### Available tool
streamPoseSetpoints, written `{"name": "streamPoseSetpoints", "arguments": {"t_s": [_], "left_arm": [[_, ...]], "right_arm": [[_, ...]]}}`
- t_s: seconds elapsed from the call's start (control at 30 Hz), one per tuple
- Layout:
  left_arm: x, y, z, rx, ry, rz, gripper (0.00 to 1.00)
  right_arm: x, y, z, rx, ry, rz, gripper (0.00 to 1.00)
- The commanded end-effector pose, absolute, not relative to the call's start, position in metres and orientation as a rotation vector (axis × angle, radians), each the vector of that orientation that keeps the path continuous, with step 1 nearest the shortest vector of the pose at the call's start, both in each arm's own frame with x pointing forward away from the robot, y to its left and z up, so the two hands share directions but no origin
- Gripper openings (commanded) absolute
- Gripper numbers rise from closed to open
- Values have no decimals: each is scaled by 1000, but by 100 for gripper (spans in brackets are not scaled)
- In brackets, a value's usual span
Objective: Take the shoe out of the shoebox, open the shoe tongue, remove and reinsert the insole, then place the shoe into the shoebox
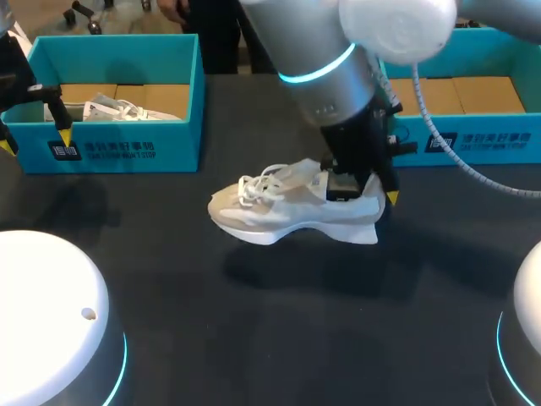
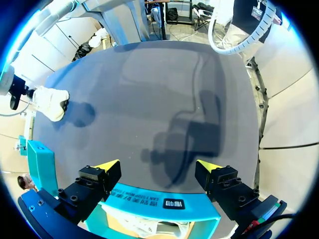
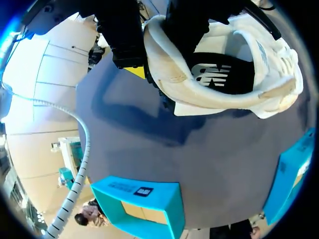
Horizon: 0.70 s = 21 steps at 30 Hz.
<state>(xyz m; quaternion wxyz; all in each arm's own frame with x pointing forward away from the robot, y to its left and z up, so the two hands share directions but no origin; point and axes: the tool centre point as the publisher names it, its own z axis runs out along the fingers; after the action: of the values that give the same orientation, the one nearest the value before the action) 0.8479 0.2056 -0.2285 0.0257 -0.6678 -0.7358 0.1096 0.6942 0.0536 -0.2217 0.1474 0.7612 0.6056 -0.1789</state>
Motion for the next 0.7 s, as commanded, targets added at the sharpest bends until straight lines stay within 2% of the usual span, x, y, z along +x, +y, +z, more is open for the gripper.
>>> {"name": "streamPoseSetpoints", "arguments": {"t_s": [0.03, 0.7], "left_arm": [[848, 206, -228, -2064, -2274, 336, 100], [848, 206, -228, -2064, -2274, 336, 100]], "right_arm": [[691, 51, -233, 2165, 1752, -486, 0], [717, 46, -308, 2150, 1822, -391, 0]]}}
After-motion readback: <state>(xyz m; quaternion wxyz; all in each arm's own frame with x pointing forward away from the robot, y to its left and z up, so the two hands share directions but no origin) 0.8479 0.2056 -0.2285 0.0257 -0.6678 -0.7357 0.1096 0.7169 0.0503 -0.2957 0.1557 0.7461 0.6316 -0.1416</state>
